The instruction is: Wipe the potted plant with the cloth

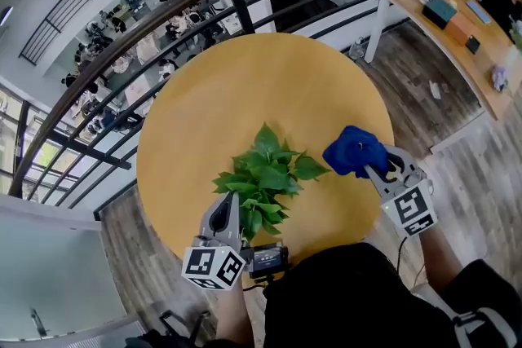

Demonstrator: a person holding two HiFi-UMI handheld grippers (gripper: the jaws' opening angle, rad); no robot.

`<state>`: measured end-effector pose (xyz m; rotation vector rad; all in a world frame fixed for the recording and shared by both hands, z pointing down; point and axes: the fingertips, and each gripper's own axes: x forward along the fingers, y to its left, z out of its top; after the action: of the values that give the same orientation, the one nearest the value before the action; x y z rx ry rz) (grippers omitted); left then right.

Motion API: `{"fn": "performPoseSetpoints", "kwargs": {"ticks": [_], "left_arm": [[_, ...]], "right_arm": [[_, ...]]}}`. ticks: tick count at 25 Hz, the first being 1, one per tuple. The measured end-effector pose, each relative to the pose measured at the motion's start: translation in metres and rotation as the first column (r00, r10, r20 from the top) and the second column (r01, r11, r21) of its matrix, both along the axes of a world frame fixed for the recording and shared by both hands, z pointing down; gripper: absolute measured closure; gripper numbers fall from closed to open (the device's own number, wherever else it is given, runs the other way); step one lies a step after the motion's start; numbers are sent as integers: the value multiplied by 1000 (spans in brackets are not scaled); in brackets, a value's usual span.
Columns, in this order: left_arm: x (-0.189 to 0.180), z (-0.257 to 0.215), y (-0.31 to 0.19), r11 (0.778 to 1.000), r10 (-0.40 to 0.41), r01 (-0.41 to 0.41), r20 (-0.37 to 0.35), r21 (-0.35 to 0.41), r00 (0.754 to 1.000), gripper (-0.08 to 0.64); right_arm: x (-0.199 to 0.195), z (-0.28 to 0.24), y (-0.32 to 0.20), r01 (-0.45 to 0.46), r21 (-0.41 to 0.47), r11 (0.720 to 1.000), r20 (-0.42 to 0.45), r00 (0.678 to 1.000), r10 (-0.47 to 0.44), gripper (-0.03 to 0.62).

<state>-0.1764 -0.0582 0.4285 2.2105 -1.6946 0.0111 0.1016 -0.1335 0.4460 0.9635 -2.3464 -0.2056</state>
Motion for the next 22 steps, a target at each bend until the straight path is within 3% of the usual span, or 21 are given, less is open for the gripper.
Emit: {"fn": "performPoseSetpoints", "kwargs": {"ticks": [3,6,9,11,14,16,19,22], "left_arm": [[0,1,0,1000,-2,2,1,-1,1000,560],[1,-1,-1,1000,-4,4,3,0,1000,560],[2,-1,-2,1000,-5,5,4,-2,1000,560],[2,-1,-2,1000,-4,4,5,-1,1000,560],[1,-1,-1,1000,-5,5,4,0,1000,560],[-1,0,0,1000,-8,8,1,0,1000,560],[-3,1,-1,1000,-8,8,0,3,1000,560],[-4,2,0,1000,-11,11,0,3,1000,560]], "right_arm": [[-15,-73,-4,27,150,988,171,984,-53,470],[-45,-82,15,150,137,979,160,972,-171,470],[-66,-25,32,227,5,974,49,973,-227,469],[-61,31,34,220,-78,972,-93,970,-227,469],[-31,102,34,160,-172,972,-343,915,-211,469],[-12,121,27,116,-184,976,-436,880,-187,469],[3,116,9,65,-152,986,-483,866,-131,470],[7,97,-9,23,-116,993,-447,891,-73,470]]}}
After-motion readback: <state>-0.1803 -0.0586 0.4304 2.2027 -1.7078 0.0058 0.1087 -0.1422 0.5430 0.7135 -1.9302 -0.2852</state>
